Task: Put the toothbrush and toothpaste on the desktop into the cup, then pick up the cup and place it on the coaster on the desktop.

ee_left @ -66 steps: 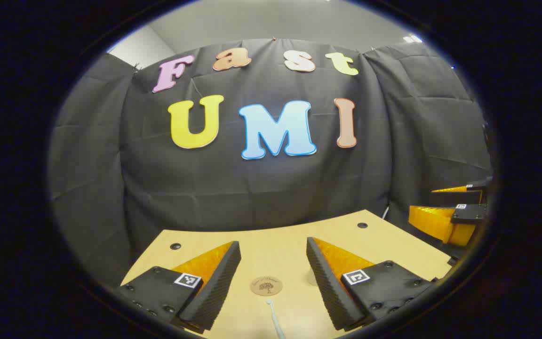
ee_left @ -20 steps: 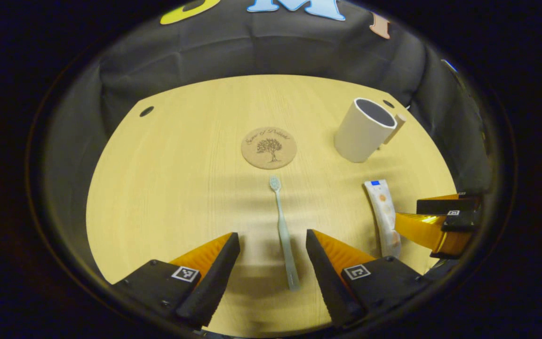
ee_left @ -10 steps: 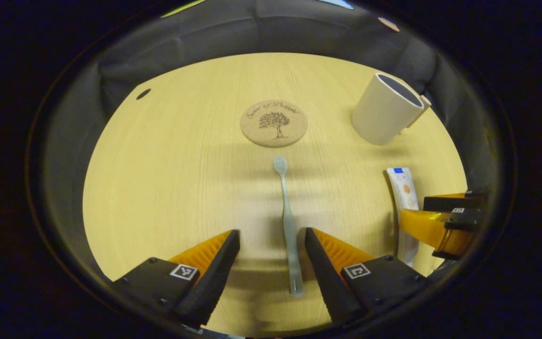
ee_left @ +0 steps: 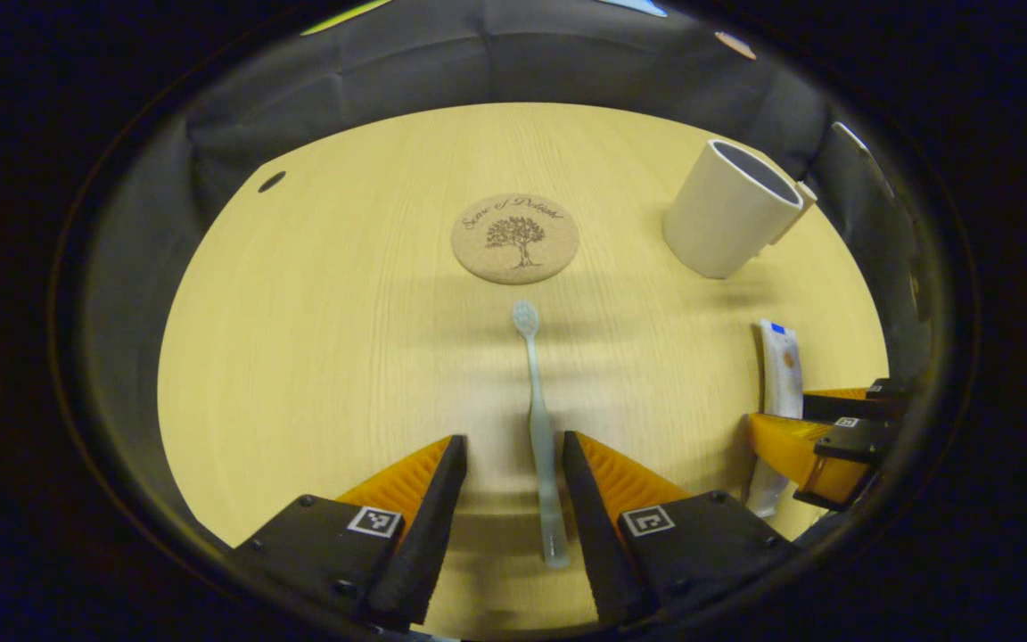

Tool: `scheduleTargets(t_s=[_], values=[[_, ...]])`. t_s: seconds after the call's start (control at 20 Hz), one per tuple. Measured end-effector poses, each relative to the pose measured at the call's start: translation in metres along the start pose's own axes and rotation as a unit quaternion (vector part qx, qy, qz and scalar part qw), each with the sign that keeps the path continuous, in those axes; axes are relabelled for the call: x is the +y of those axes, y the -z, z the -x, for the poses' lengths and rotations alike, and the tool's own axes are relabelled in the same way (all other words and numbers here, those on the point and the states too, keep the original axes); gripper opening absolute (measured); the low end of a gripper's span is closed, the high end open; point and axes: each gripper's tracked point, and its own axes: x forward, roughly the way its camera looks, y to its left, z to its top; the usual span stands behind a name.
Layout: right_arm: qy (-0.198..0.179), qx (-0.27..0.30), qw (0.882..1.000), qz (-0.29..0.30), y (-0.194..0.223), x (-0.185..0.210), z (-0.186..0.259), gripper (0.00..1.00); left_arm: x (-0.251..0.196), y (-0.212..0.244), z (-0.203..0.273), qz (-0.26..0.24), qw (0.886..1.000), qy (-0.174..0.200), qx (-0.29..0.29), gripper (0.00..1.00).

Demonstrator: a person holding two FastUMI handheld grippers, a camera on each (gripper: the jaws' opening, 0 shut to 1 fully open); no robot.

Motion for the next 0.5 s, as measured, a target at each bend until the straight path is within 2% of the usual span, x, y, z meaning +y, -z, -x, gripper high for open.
scheduleTargets(t_s=[0.05,0.1,0.15,0.2,0.25,0.3,0.35,0.4,0.45,0.5], values=[[0.007,0.000,1.000,-0.014,-0.0019,-0.0030,0.0013,0.64,0.0005,-0.0003,0.0002,0.000,1.000,0.000,-0.001,0.75],[0.010,0.004,1.000,-0.028,-0.0007,-0.0027,-0.0001,0.55,0.0010,-0.0011,0.0013,0.000,1.000,0.000,-0.005,0.75],[0.009,0.007,0.999,-0.033,-0.0024,-0.0024,0.0033,0.40,0.0017,-0.0049,-0.0016,0.002,1.000,-0.002,-0.010,0.61],[0.008,0.008,1.000,-0.028,-0.0019,-0.0029,0.0011,0.40,0.0007,-0.0053,-0.0019,0.003,1.000,-0.001,-0.013,0.48],[0.007,0.009,1.000,-0.024,-0.0016,-0.0022,0.0025,0.42,0.0005,-0.0035,-0.0020,0.002,1.000,-0.003,-0.010,0.42],[0.005,0.009,1.000,-0.019,-0.0010,-0.0024,0.0003,0.35,-0.0004,-0.0048,-0.0020,-0.001,1.000,-0.003,-0.009,0.43],[0.006,0.011,1.000,-0.015,-0.0009,-0.0038,0.0012,0.35,-0.0005,-0.0077,-0.0065,-0.002,1.000,-0.005,-0.015,0.43],[0.007,0.009,1.000,-0.023,-0.0020,-0.0031,0.0000,0.35,-0.0008,-0.0081,-0.0056,0.002,1.000,-0.007,-0.015,0.28],[0.005,0.010,1.000,-0.020,-0.0013,-0.0019,0.0015,0.25,-0.0007,-0.0075,-0.0038,0.000,1.000,-0.007,-0.015,0.14],[0.004,0.010,1.000,-0.017,-0.0005,-0.0022,0.0001,0.26,-0.0018,-0.0075,-0.0035,-0.002,1.000,-0.004,-0.015,0.14]])
